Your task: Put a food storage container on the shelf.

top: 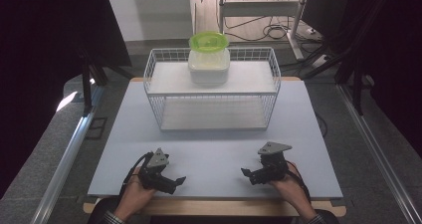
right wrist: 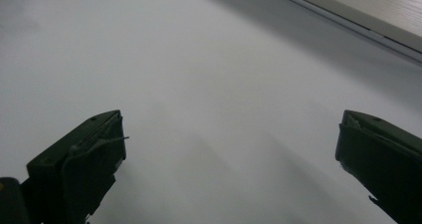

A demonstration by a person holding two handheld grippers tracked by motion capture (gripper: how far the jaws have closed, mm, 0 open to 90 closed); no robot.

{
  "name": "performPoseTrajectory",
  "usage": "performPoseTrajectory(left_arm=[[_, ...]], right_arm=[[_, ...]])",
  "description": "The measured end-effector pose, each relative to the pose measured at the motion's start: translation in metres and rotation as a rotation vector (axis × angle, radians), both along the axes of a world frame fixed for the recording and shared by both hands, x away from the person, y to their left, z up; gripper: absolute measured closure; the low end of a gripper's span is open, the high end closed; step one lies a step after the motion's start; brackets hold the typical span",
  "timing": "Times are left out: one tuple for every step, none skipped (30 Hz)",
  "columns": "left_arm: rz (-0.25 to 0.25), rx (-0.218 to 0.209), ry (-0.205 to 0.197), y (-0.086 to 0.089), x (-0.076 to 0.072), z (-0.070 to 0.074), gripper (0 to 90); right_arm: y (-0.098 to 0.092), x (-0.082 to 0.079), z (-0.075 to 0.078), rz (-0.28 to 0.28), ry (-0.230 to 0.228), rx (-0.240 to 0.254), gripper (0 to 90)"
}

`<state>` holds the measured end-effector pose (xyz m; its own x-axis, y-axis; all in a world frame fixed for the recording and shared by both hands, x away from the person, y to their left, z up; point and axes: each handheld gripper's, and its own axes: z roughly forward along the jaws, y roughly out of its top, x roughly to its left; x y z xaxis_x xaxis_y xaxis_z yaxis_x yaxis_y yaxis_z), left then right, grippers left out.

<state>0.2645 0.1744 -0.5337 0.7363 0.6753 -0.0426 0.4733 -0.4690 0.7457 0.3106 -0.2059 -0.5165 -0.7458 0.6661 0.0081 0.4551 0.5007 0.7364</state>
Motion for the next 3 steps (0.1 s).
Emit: performPoseTrajectory(left_arm=[[0.0,0.0,0.001,-0.0001,0.0002,0.0,0.0],[0.0,0.002,0.0,-0.0002,0.0004,0.0,0.0],[0.0,0.003,0.0,-0.0004,0.0006,-0.0001,0.0]], right_arm=[[0.0002,0.0002,-0.0004,0.002,0.005,0.0,0.0],[0.0002,0.0002,-0.0004,0.002,0.005,0.0,0.0],[0.0,0.0006,-0.0011,0.001,0.005,-0.002,0.0]])
